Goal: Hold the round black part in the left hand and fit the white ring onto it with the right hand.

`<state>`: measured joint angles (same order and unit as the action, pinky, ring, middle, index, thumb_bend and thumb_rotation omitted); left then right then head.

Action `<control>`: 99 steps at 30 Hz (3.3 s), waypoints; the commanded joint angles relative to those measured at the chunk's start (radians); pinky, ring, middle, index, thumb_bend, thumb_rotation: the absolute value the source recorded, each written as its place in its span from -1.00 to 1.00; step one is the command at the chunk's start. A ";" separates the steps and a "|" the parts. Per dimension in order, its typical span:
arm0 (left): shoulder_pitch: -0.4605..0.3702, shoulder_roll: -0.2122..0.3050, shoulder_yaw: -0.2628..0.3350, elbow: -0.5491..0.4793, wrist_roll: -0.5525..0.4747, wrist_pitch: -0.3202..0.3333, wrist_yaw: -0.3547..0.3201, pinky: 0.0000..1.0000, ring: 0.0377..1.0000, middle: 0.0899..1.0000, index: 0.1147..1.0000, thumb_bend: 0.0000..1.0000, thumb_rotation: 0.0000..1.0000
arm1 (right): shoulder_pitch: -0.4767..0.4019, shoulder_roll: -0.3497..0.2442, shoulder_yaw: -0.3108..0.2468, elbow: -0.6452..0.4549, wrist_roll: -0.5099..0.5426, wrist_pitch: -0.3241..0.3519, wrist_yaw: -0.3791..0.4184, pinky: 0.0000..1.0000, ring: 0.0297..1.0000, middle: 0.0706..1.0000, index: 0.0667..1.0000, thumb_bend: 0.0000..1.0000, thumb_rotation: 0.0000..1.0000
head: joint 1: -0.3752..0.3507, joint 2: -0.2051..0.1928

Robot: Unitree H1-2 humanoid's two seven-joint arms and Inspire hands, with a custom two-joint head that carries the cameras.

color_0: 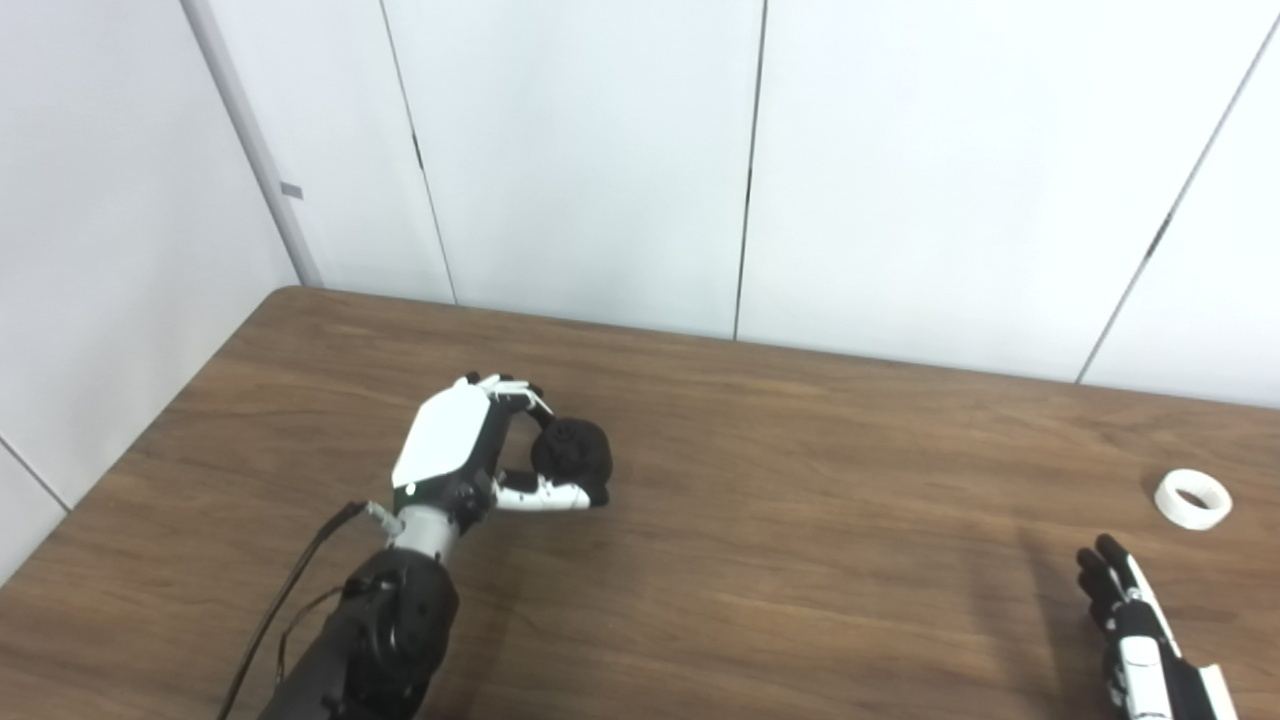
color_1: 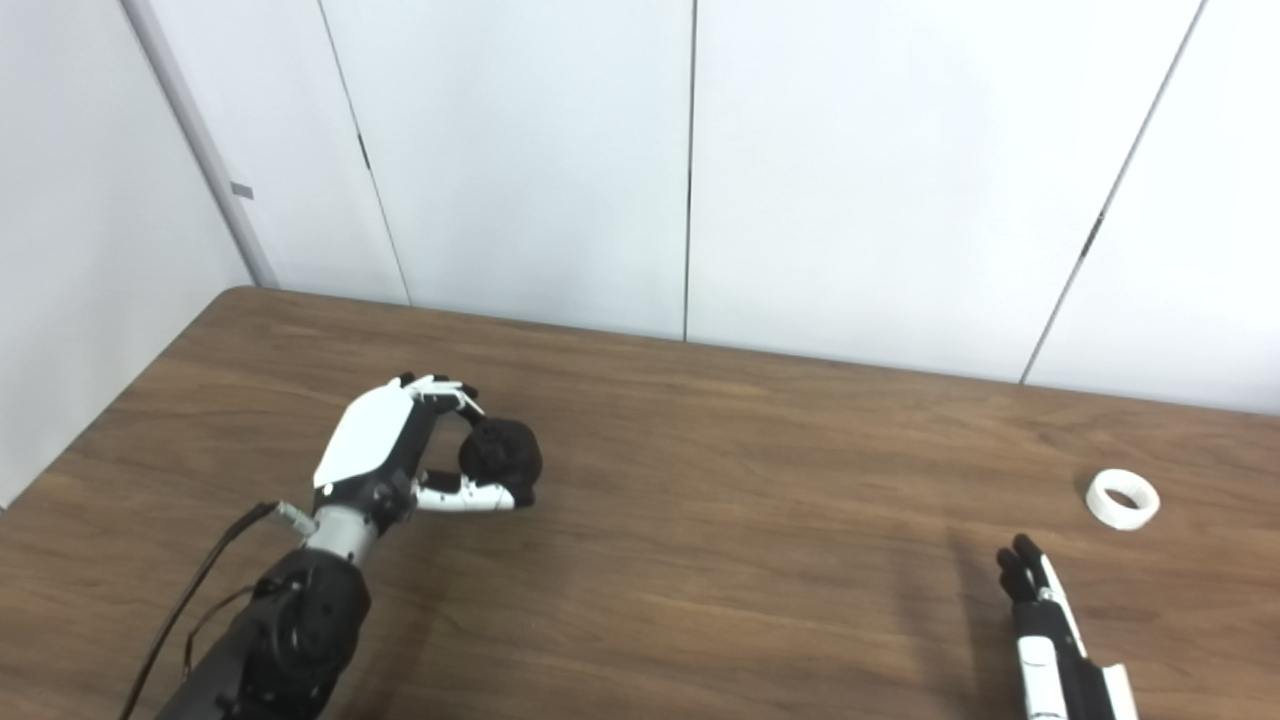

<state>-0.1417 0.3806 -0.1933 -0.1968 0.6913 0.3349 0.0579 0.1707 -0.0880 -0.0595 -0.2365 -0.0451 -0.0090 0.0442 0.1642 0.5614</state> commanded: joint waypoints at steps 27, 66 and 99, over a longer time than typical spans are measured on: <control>0.208 -0.133 -0.249 -0.141 0.263 -0.236 -0.112 1.00 0.90 0.60 -0.16 0.05 -0.89 | 0.013 0.045 0.076 -0.040 -0.066 -0.006 -0.074 1.00 0.86 0.81 0.83 -0.07 1.00 | -0.180 0.089; 0.265 -0.107 -0.227 0.006 0.268 -0.381 0.000 1.00 0.85 0.58 -0.16 0.05 -0.90 | -0.201 -0.074 -0.018 -0.172 -0.293 0.330 -0.104 0.57 0.67 0.70 0.59 0.35 -0.20 | -0.492 0.174; 0.282 -0.076 -0.159 -0.014 0.238 -0.430 -0.050 1.00 0.77 0.51 -0.17 0.05 -0.90 | -0.659 -0.415 0.043 0.332 -0.529 0.478 0.017 1.00 1.00 0.95 0.45 0.73 -0.51 | -0.624 0.156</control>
<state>0.1238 0.2758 -0.3634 -0.2140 0.9123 -0.1110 0.0343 -0.4318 -0.4747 -0.0173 0.1037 -0.5493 0.4687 0.0661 -0.4587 0.7164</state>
